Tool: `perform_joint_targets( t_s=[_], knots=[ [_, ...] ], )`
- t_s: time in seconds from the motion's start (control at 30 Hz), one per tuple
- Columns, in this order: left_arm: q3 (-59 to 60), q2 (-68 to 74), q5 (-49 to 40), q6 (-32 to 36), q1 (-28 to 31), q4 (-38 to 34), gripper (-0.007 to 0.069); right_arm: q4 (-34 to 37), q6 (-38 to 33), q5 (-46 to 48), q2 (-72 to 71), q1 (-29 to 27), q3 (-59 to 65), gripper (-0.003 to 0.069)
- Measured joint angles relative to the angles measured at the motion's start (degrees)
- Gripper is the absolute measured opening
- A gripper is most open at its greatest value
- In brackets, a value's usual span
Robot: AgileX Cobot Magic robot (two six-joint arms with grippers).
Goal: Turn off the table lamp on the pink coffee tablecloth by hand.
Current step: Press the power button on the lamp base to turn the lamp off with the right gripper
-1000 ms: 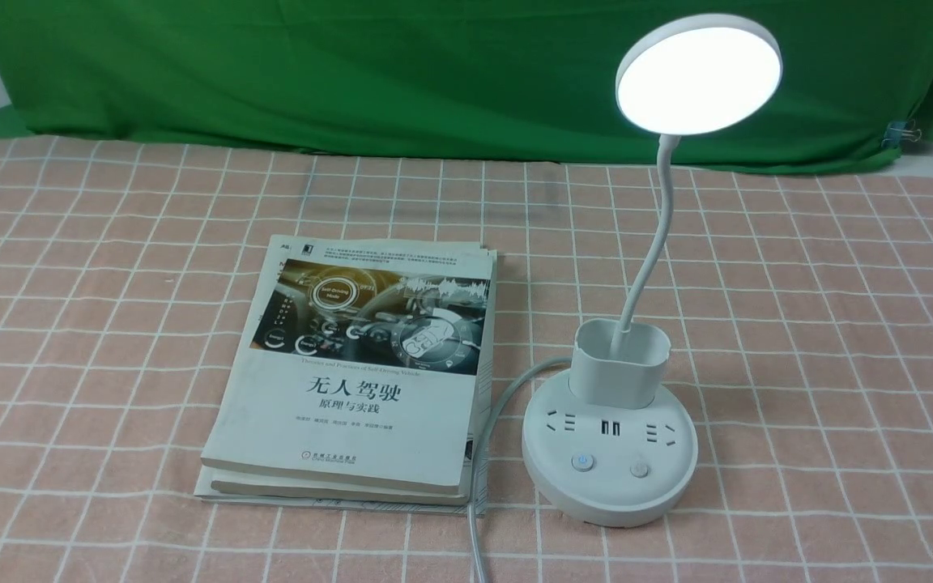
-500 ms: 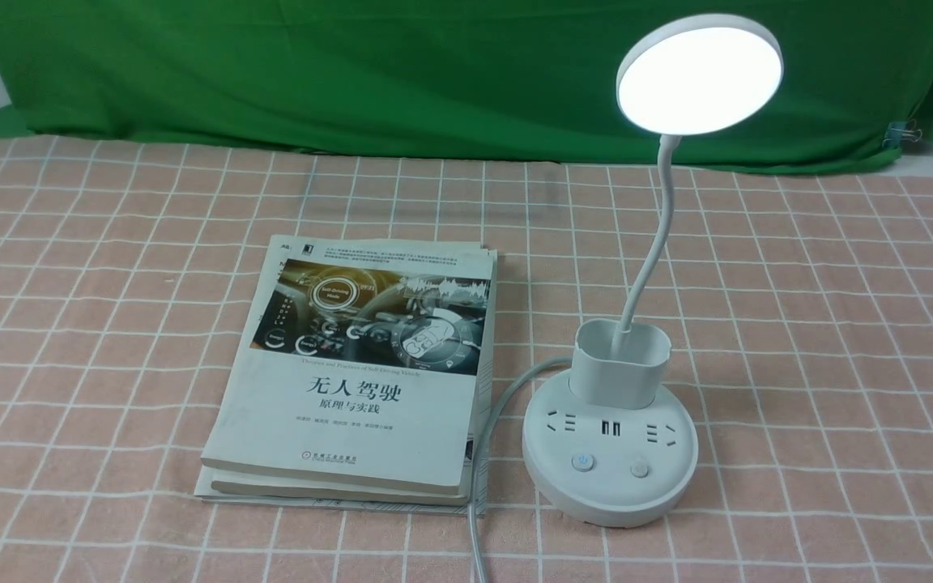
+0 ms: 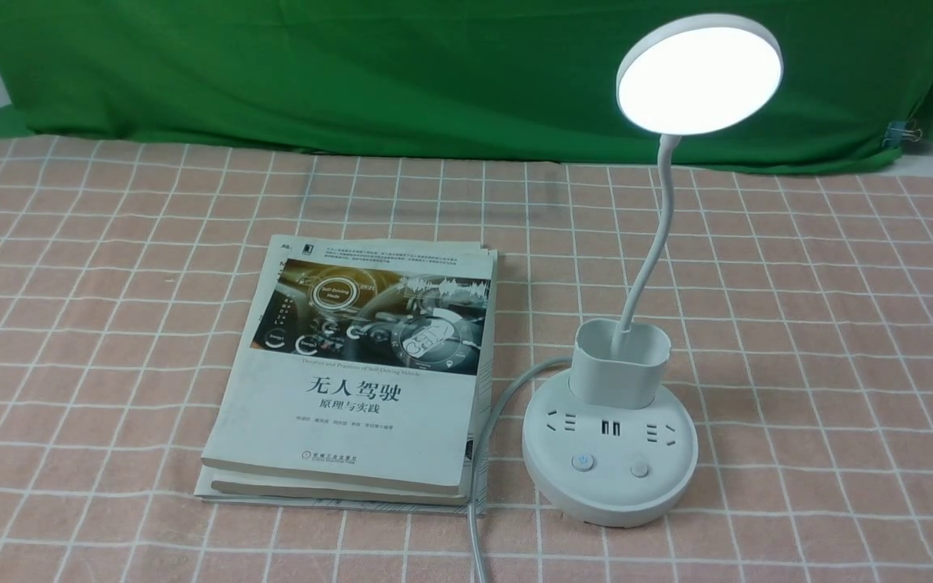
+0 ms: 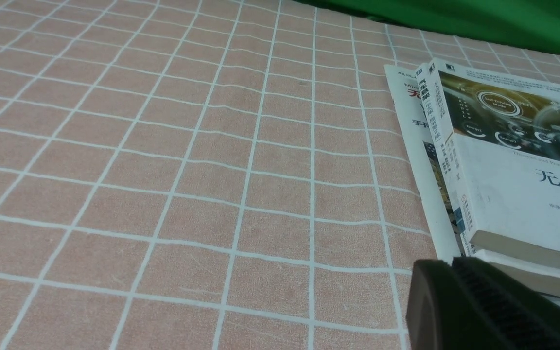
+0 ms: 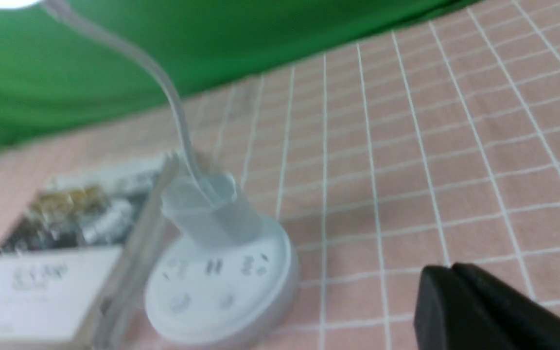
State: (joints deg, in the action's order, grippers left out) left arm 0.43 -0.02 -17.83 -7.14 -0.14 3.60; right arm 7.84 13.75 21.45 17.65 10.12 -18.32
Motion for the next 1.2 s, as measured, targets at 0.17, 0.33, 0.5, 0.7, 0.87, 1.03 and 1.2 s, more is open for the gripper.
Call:
perform_joint_targets(
  t_s=[0.17,0.33,0.5,0.7,0.87,1.03,1.2],
  knots=[
    [0.0,0.0,0.0,0.0,0.0,0.0,0.0006,0.0,-10.9,22.0,20.3,0.0,-15.7,0.0043],
    [0.0,0.0,0.0,0.0,0.0,0.0,0.0006,2.3,-16.1,27.0,37.5,0.1,-22.7,0.0043],
    [0.0,0.0,0.0,0.0,0.0,0.0,0.0006,6.2,-18.6,25.2,50.4,5.4,-27.0,0.0043],
    [0.0,0.0,0.0,0.0,0.0,0.0,0.0006,6.9,-18.7,21.5,66.5,15.2,-35.4,0.0043],
    [0.0,0.0,0.0,0.0,0.0,0.0,0.0006,6.9,-18.7,20.8,75.6,19.2,-43.0,0.0045],
    [0.0,0.0,0.0,0.0,0.0,0.0,0.0006,3.9,-17.6,21.3,81.0,20.8,-48.9,0.0044],
    [0.0,0.0,0.0,0.0,0.0,0.0,0.0006,0.2,-15.5,21.5,84.0,20.8,-51.9,0.0044]
  ],
)
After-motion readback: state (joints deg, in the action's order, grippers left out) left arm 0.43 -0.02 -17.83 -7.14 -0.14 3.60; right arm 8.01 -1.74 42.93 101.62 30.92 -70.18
